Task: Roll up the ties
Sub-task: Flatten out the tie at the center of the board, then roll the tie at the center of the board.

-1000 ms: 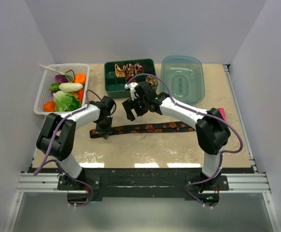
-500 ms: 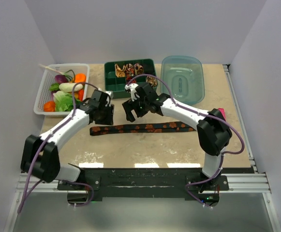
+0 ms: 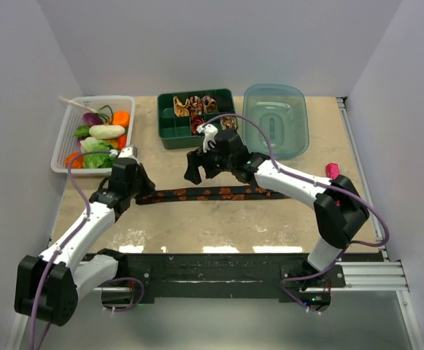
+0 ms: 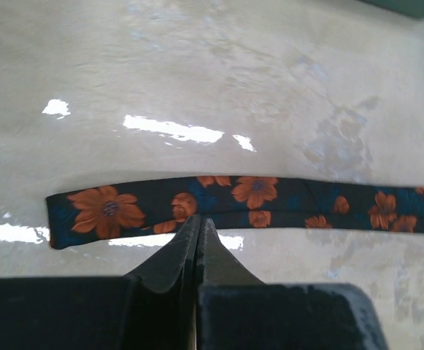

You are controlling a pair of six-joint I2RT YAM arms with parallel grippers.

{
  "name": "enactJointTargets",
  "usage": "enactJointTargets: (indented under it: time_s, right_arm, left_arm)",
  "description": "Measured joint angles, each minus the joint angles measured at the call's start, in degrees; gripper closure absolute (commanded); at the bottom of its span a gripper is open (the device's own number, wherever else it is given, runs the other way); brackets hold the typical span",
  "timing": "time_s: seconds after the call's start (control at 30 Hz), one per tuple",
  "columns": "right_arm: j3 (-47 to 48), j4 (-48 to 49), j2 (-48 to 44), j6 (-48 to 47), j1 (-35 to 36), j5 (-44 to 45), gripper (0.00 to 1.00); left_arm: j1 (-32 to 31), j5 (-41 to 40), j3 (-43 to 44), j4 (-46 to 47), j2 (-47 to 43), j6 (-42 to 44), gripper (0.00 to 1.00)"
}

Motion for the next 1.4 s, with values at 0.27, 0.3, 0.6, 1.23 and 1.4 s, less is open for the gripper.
enactJointTargets:
  time_s: [0.27, 0.3, 0.6, 1.23, 1.4]
  right_arm:
    - [0.90, 3.17, 6.14, 1.66, 2.05, -0.09, 0.11]
    - [1.60, 3.04, 7.10, 1.66, 2.16, -0.09, 0.11]
    - [6.88, 2.93, 11.69, 1.57, 2.23, -1.33, 0.11]
    - [11.93, -0.35, 20.83, -0.66, 5.14, -1.36, 0.14]
    - [12.85, -0.35, 20.83, -0.87, 5.53, -1.27, 0.18]
  left_arm:
    - [1.14, -9.46, -3.91, 0.31, -2.51, -4.17, 1.00]
    - [1.29, -10.47, -4.37, 0.39, -2.38, -4.59, 1.00]
    - [2.49, -14.12, -6.60, 1.77, 3.26, -5.11, 1.00]
    - [2.86, -13.60, -5.55, 5.53, 13.00, -6.45, 0.97]
    - [2.86, -12.39, -5.60, 3.39, 5.55, -6.29, 0.72]
